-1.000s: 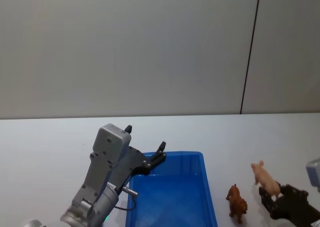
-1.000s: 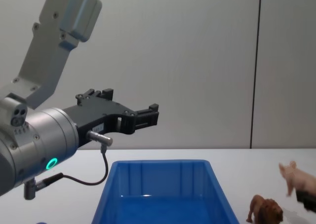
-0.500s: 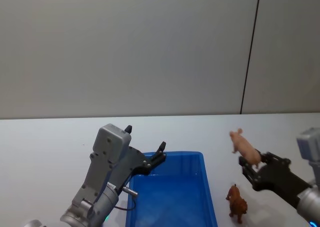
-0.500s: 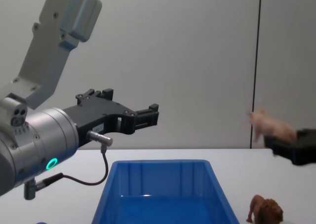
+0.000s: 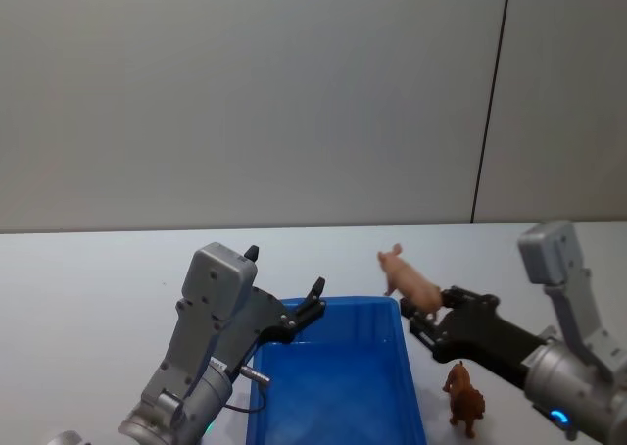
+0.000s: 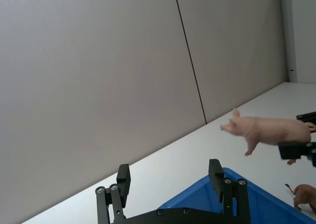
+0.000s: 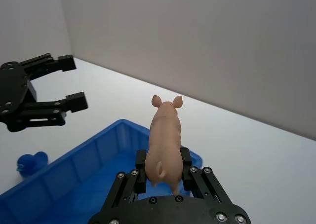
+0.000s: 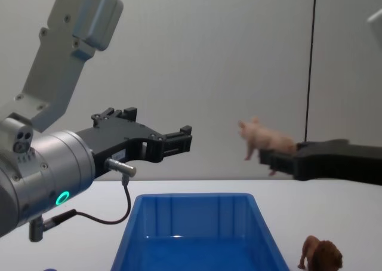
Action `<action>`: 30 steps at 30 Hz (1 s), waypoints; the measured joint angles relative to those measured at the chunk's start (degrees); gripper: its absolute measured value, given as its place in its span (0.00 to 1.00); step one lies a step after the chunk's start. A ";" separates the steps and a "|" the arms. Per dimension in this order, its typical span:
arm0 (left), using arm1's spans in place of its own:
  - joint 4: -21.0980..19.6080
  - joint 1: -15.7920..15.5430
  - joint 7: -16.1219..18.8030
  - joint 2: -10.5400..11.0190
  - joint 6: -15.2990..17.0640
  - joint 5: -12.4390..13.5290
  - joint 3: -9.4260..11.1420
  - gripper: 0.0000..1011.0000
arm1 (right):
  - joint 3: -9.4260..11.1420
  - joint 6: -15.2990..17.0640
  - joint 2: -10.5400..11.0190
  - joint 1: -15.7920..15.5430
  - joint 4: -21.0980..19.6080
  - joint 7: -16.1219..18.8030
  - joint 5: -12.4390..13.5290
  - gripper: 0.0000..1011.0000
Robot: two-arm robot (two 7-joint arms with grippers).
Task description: Pick up the two dolls from the table and place them into the box.
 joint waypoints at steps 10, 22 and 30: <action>0.00 0.00 0.00 0.00 0.00 0.00 0.00 0.99 | -2.06 2.89 -2.23 1.99 2.65 2.88 0.13 0.49; 0.00 0.00 0.00 0.00 0.00 0.00 0.00 0.99 | -2.48 2.95 -2.15 1.83 2.56 2.58 0.51 0.87; 0.00 0.00 0.00 0.00 0.00 0.00 0.00 0.99 | -1.51 1.68 -0.42 -0.01 0.44 0.09 1.49 0.99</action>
